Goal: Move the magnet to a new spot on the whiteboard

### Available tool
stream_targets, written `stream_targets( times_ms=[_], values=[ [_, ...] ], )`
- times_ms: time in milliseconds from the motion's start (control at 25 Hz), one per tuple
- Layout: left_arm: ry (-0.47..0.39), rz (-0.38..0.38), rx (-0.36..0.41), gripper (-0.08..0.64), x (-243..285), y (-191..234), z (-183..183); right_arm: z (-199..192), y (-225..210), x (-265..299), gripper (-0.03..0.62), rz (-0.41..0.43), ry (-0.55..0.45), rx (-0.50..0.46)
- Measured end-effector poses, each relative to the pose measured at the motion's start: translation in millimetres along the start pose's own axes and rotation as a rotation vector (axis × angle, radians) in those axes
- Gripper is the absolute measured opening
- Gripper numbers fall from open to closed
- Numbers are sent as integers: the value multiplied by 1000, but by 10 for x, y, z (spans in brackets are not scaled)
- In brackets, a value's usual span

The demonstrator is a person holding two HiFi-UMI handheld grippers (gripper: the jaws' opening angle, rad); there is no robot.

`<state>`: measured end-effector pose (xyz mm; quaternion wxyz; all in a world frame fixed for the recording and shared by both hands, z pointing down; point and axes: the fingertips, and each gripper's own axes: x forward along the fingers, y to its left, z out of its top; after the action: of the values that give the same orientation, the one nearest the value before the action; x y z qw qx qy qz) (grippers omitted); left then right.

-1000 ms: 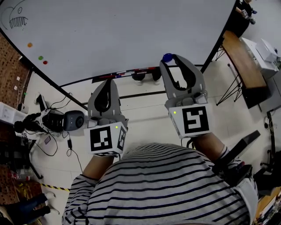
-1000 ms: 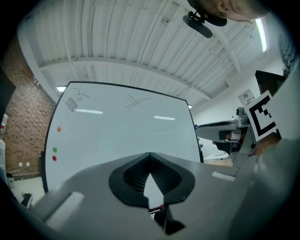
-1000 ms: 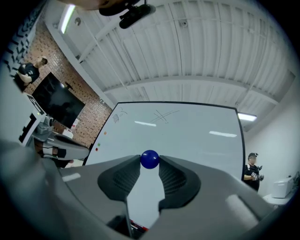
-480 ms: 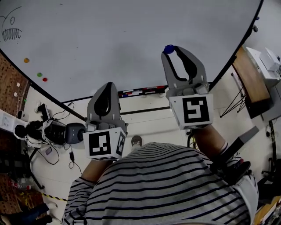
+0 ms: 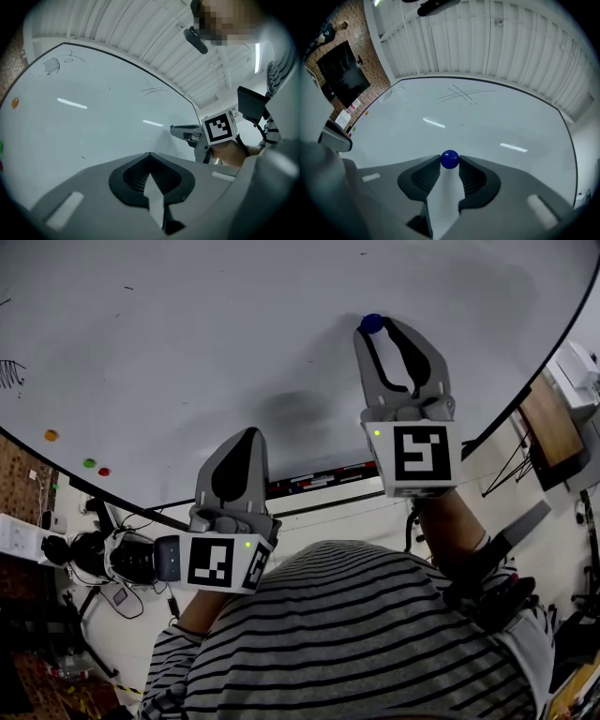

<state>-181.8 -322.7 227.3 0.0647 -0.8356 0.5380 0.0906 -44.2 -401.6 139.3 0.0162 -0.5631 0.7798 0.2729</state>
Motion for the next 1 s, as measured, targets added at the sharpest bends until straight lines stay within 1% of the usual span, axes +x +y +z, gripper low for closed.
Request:
stream_targets(
  times_ms=[120,200,320,440,600,760,840,1000],
  values=[
    [-9,1,-10,15,54,139,76,-15,-26,119,124,-27,35,-25],
    [-17,3,-9,15,79,186,118,30,-36,147,126,-40,21,-39],
    [-25,-4,12,15,100,97,96,45,-96,46,123,-47,-14,-33],
    [-21,-14,6,15,130,-28,31,5,-134,-35,123,-36,-23,-26],
    [0,-20,10,15,144,-60,-56,0,-41,-81,123,5,-45,9],
    [9,3,8,16,138,20,-97,-62,35,-164,123,26,-42,75],
    [5,20,12,16,50,-159,-69,-65,-45,-428,123,33,-37,107],
    [-15,44,32,15,-212,-852,69,-30,-357,-1240,123,49,-21,131]
  ],
)
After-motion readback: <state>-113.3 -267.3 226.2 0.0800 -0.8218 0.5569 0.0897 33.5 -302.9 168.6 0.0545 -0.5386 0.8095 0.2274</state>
